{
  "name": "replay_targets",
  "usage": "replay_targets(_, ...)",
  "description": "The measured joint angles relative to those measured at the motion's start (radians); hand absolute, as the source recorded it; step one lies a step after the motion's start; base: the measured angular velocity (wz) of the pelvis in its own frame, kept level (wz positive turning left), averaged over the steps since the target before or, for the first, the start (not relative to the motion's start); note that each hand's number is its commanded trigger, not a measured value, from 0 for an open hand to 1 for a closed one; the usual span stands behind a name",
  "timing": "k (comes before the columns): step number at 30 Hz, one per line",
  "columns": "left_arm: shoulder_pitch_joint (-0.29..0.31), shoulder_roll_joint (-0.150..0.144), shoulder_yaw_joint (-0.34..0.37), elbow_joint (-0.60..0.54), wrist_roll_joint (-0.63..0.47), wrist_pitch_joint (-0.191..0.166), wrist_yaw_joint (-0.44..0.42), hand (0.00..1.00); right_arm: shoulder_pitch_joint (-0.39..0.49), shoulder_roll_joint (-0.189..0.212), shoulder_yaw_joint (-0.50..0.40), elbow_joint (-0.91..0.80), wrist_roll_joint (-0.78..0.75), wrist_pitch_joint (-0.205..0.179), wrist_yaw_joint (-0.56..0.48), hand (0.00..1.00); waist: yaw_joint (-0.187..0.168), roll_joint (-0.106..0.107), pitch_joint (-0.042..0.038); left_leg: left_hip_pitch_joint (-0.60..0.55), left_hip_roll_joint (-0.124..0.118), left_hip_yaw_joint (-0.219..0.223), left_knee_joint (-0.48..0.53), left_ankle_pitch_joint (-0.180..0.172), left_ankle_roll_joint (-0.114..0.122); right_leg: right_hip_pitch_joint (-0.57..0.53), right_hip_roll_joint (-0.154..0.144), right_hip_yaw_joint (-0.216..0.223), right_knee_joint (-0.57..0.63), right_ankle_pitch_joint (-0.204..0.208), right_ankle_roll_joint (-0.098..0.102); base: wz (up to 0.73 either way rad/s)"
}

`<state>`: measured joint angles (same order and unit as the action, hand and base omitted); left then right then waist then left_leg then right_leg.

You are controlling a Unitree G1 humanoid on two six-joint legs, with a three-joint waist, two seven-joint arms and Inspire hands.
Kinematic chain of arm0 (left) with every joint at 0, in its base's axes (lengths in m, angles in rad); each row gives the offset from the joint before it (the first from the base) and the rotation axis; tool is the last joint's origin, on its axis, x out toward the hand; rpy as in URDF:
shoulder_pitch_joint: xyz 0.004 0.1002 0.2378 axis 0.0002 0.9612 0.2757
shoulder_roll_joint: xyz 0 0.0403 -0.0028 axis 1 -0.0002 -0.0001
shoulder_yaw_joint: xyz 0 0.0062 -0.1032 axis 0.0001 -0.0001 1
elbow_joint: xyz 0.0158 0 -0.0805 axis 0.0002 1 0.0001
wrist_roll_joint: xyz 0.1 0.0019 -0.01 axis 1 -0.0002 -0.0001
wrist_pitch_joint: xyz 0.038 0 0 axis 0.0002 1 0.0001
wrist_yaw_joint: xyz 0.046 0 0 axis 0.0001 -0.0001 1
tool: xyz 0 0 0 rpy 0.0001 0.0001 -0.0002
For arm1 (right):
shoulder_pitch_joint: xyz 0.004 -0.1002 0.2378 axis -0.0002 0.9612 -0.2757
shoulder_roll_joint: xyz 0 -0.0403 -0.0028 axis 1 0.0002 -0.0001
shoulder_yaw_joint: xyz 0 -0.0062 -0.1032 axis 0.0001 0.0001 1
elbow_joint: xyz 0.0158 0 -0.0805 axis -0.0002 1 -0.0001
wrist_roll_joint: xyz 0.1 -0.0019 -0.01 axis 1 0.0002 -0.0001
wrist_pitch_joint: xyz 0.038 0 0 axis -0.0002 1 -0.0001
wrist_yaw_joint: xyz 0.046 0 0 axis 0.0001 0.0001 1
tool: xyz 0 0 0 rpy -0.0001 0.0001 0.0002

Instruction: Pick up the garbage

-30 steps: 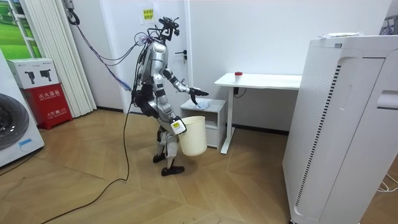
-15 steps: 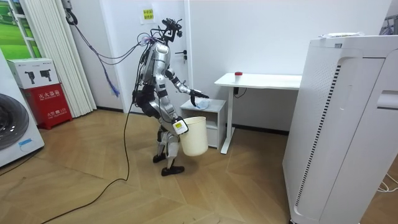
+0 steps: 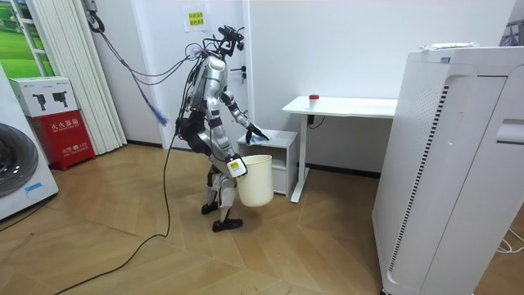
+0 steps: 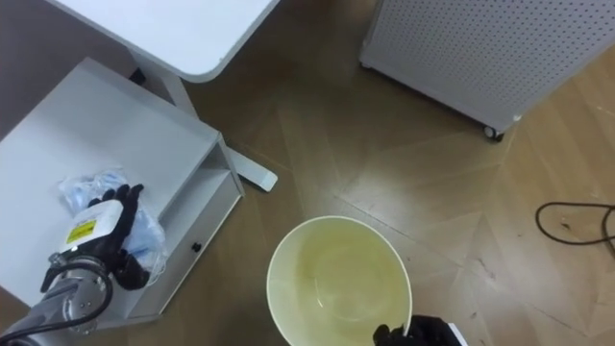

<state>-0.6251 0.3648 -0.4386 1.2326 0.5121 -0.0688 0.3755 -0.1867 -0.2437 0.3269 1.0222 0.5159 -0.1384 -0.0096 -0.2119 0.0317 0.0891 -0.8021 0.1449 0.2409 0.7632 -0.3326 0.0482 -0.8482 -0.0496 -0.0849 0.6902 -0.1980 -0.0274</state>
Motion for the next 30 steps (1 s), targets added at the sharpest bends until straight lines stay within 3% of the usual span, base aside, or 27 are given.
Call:
replay_targets(2, -0.002, 0.001, 0.001, 0.002, 0.000, 0.020, -0.016, 0.00, 0.000, 0.001, 0.000, -0.018, 0.003, 0.018, -0.001, 1.00, 0.001, 0.001, -0.0013, -0.001, 0.002, 0.000, -0.002, 0.001, -0.001, 0.001, 0.002, 0.001, -0.010, 0.005, 0.001, -0.06)
replay_targets(3, -0.002, 0.001, 0.001, 0.002, 0.000, 0.025, -0.018, 0.51, -0.001, 0.001, 0.000, -0.020, 0.002, 0.022, -0.001, 1.00, 0.001, 0.001, -0.0019, -0.001, 0.003, 0.000, -0.003, 0.001, -0.001, 0.002, 0.004, 0.002, -0.013, 0.007, 0.001, -0.07)
replay_targets(5, -0.004, 0.001, 0.002, 0.001, 0.002, 0.038, -0.030, 0.96, -0.004, 0.001, 0.000, -0.023, -0.007, 0.034, -0.004, 1.00, 0.001, 0.000, -0.0049, 0.001, 0.001, 0.000, -0.005, 0.001, -0.001, 0.002, 0.005, 0.001, -0.014, 0.009, 0.002, -0.02)
replay_targets(6, -0.005, 0.001, 0.002, 0.001, 0.002, 0.041, -0.033, 1.00, -0.005, 0.002, 0.000, -0.023, -0.007, 0.037, -0.004, 1.00, 0.001, 0.000, -0.0055, 0.001, 0.001, 0.001, -0.005, 0.001, -0.001, 0.002, 0.005, 0.001, -0.014, 0.009, 0.002, 0.00)
replay_targets(14, -0.031, 0.008, 0.012, 0.008, 0.001, 0.091, -0.044, 1.00, -0.011, 0.006, 0.018, -0.019, -0.006, 0.066, -0.025, 1.00, 0.002, -0.002, -0.0099, 0.033, 0.000, 0.005, -0.011, 0.001, -0.001, 0.031, 0.002, 0.003, -0.017, 0.009, 0.002, 0.00)
replay_targets(25, -0.001, -0.001, 0.023, 0.000, -0.002, 0.078, 0.016, 1.00, -0.011, 0.005, 0.055, -0.016, 0.030, 0.060, -0.043, 1.00, 0.010, -0.002, -0.0102, 0.057, -0.003, 0.002, -0.026, 0.003, -0.001, 0.061, -0.001, -0.007, -0.037, 0.010, 0.005, 0.01)
replay_targets(30, 0.020, -0.020, 0.039, -0.024, -0.051, 0.054, 0.055, 1.00, -0.008, 0.004, 0.068, -0.017, 0.030, 0.030, -0.043, 1.00, 0.014, -0.001, -0.0102, 0.059, -0.013, 0.001, -0.049, 0.012, 0.002, 0.063, -0.012, -0.018, -0.049, 0.011, 0.005, 0.05)
